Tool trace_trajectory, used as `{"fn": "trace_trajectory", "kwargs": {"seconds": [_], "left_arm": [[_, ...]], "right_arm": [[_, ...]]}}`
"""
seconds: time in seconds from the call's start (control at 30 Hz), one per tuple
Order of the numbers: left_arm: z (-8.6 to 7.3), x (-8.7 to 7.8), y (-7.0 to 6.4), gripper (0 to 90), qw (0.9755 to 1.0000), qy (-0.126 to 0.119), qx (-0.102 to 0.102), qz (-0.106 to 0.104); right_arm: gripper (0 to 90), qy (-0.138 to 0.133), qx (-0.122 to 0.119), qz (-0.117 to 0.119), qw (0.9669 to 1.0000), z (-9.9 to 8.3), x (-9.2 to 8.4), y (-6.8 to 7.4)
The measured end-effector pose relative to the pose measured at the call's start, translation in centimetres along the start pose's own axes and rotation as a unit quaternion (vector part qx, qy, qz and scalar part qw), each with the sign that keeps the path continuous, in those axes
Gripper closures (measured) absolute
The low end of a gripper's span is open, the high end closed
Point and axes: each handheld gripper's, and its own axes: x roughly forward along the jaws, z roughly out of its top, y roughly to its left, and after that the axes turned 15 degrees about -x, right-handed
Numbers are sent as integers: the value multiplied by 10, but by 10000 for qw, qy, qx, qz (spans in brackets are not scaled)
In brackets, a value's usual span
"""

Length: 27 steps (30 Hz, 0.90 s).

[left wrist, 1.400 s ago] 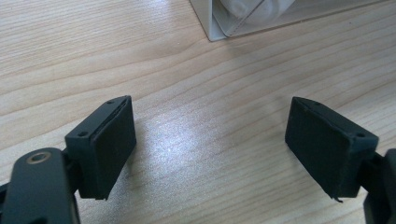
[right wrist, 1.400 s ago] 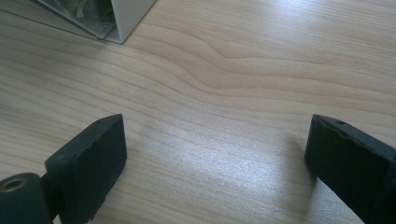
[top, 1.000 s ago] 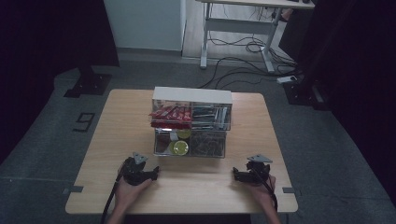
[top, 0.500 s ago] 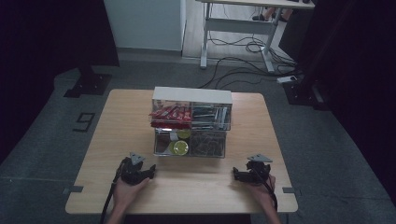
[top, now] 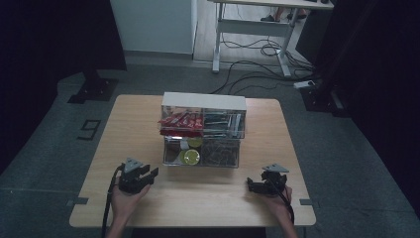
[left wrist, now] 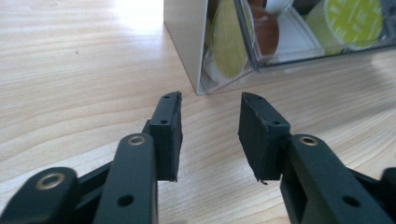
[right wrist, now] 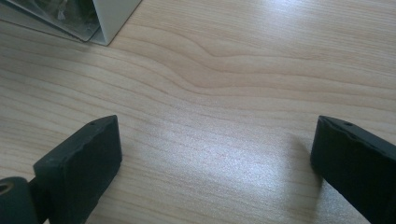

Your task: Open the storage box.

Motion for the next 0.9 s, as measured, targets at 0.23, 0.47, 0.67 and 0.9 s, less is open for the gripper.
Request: {"fn": "trace_trajectory", "kwargs": {"seconds": [0.23, 0.47, 0.67, 0.9], "left_arm": [[4, -9, 3, 706, 9998, -133, -117, -79], [7, -16, 2, 826, 9993, -195, -121, -278], [11, -21, -6, 848, 9991, -244, -34, -340], [18, -22, -16, 857, 9989, -199, 52, -432]], "right_arm": [[21, 5, -3, 2, 10000, 0, 0, 0], [21, 4, -3, 2, 10000, 0, 0, 0], [27, 1, 13, -10, 10000, -1, -1, 0], [28, -4, 17, -22, 10000, -1, -1, 0]]}}
